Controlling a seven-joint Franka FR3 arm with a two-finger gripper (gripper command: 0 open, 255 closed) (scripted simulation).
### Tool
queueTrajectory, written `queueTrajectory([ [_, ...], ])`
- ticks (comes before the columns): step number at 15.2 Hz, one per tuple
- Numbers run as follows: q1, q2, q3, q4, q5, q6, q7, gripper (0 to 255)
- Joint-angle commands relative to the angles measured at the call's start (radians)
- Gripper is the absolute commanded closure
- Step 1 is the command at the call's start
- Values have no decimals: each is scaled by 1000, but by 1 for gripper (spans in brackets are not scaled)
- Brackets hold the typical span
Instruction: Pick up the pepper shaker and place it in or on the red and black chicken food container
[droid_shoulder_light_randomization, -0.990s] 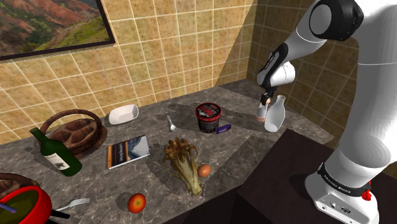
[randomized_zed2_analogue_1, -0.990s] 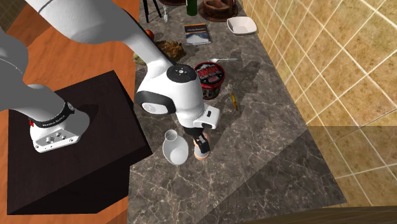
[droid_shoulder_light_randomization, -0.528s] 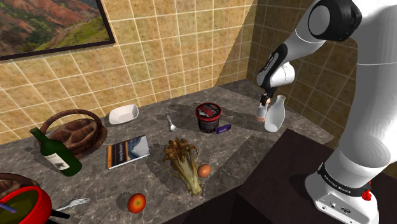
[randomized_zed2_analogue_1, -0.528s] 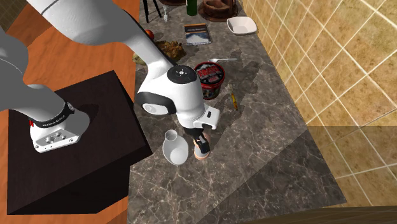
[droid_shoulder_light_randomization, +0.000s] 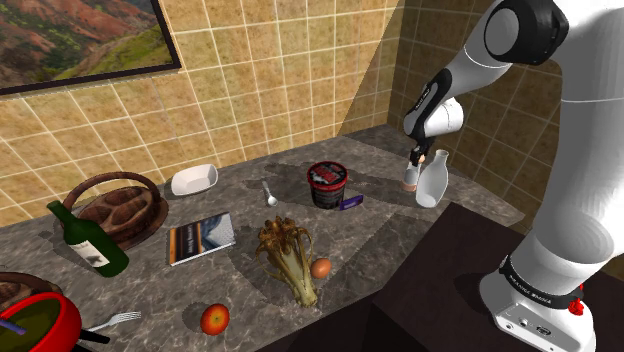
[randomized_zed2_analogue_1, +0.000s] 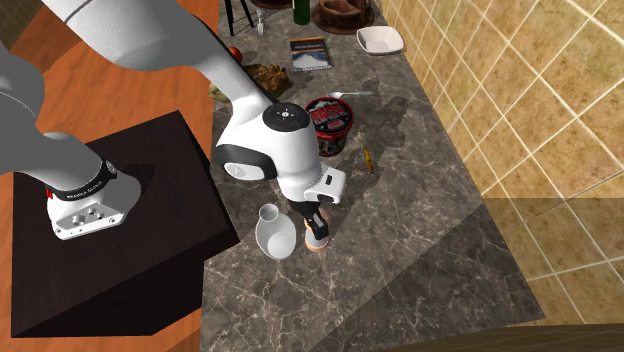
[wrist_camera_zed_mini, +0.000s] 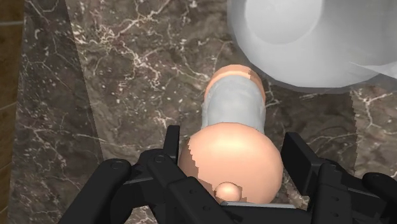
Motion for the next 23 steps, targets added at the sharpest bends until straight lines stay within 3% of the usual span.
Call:
queueTrajectory([
  [1, 0, 0, 0, -1, 0, 0, 0, 255],
  [23, 80, -251, -97, 10, -146, -250, 78, 255],
])
